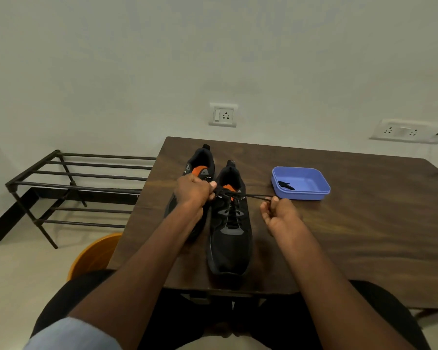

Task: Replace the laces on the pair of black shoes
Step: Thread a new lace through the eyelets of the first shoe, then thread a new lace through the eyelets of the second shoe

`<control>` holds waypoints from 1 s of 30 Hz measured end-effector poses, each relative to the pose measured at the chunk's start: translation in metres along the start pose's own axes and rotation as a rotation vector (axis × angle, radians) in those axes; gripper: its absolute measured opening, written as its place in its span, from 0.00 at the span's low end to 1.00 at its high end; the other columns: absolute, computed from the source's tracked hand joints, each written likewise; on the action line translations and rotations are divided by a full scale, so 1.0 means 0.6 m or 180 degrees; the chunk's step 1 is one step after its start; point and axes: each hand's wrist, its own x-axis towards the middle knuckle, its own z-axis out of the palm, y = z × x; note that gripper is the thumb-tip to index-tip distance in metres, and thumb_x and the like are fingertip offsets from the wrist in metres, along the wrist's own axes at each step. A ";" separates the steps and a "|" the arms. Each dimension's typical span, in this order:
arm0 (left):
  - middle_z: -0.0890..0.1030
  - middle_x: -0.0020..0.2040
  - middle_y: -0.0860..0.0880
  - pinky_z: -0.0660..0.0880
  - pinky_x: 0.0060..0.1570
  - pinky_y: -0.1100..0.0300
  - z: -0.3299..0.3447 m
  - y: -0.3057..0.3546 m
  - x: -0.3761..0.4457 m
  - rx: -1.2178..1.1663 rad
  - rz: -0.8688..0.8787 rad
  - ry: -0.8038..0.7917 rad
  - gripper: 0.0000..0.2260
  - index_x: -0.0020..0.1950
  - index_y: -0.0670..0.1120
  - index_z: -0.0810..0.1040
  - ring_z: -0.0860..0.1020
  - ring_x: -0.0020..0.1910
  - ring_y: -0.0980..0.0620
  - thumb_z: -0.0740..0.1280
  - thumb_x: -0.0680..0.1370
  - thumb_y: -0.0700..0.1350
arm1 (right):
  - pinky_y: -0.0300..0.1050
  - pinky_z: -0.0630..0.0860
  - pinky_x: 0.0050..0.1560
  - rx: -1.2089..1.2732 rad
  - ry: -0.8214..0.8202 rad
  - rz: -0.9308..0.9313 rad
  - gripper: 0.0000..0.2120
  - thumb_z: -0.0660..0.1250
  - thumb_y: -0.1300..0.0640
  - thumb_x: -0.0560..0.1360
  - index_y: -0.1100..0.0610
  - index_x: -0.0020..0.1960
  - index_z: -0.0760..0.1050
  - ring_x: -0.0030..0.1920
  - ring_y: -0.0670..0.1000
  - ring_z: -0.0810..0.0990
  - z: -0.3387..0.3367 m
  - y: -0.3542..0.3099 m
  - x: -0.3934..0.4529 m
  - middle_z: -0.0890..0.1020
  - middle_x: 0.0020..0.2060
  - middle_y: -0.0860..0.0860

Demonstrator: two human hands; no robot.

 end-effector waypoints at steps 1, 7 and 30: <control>0.85 0.38 0.43 0.86 0.43 0.48 0.001 0.000 0.000 0.0063 0.0052 0.0070 0.09 0.42 0.44 0.77 0.85 0.36 0.49 0.77 0.75 0.37 | 0.40 0.79 0.37 0.0126 -0.0023 0.0069 0.07 0.62 0.68 0.82 0.64 0.56 0.79 0.36 0.48 0.77 0.001 -0.003 0.003 0.78 0.37 0.54; 0.84 0.35 0.45 0.85 0.46 0.49 0.003 -0.005 -0.001 0.0527 0.0594 0.0337 0.09 0.42 0.44 0.77 0.85 0.35 0.50 0.77 0.75 0.39 | 0.40 0.76 0.36 0.0275 0.0074 0.0325 0.12 0.58 0.63 0.86 0.62 0.46 0.74 0.34 0.48 0.72 0.002 -0.016 0.014 0.73 0.36 0.52; 0.61 0.77 0.37 0.68 0.70 0.35 -0.076 -0.033 -0.035 0.3479 0.0516 -0.0502 0.43 0.81 0.46 0.51 0.66 0.74 0.32 0.73 0.76 0.57 | 0.54 0.72 0.68 -0.4480 -0.0822 -0.3030 0.44 0.72 0.46 0.76 0.46 0.83 0.49 0.73 0.59 0.70 -0.006 0.127 -0.019 0.62 0.79 0.56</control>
